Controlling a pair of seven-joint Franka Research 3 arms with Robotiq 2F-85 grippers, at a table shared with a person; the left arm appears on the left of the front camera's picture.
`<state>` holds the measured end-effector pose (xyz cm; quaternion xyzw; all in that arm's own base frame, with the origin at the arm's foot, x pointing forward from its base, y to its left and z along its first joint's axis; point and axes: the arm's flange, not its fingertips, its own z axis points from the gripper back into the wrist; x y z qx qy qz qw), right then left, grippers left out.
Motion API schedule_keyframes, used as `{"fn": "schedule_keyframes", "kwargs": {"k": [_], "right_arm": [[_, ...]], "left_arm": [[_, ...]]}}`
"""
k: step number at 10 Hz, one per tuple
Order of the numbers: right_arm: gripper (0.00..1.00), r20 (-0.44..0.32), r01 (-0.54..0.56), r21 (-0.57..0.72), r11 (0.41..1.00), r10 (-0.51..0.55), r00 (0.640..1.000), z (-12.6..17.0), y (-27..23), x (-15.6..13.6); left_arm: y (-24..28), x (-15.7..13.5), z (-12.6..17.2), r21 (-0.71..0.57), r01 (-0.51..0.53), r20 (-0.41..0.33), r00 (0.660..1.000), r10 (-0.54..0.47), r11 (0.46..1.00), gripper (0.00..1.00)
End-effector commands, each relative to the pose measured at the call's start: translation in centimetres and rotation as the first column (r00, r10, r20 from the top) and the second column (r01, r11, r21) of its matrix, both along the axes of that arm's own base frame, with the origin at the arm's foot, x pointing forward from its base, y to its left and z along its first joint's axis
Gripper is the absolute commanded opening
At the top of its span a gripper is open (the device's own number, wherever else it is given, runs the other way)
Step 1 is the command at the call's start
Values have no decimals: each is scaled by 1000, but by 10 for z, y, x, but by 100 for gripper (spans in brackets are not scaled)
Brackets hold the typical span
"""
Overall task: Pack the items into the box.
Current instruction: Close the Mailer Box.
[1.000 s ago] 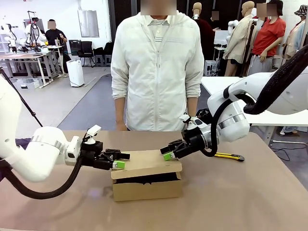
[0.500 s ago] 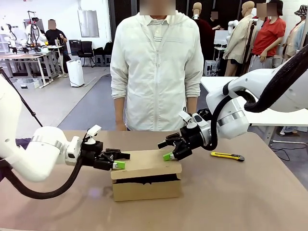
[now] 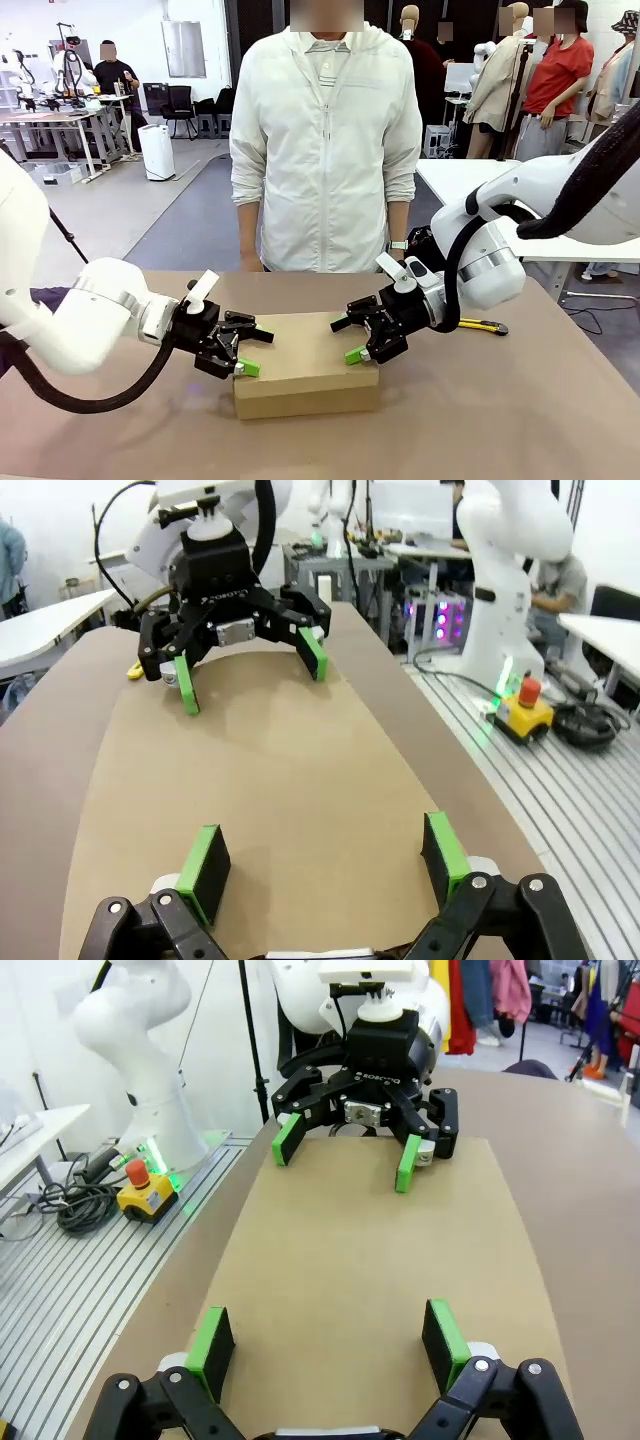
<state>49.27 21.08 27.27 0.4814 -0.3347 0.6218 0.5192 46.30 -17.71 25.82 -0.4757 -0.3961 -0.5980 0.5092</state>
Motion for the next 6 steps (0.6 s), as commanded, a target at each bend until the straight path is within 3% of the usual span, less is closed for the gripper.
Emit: {"fn": "schedule_keyframes", "kwargs": {"k": [1,3,6], "right_arm": [[100,50,10,-84,996,-6,999,-12,3,-18],[100,6,31,-93,995,-30,1000,-23,4,-16],[100,1,17,-65,998,-17,1000,-6,1,-15]], "left_arm": [[1,-18,-14,87,-3,27,1000,1,996,100],[2,-17,-12,64,3,8,1000,-3,998,100],[9,-19,7,-39,2,-7,1000,-3,999,100]]}}
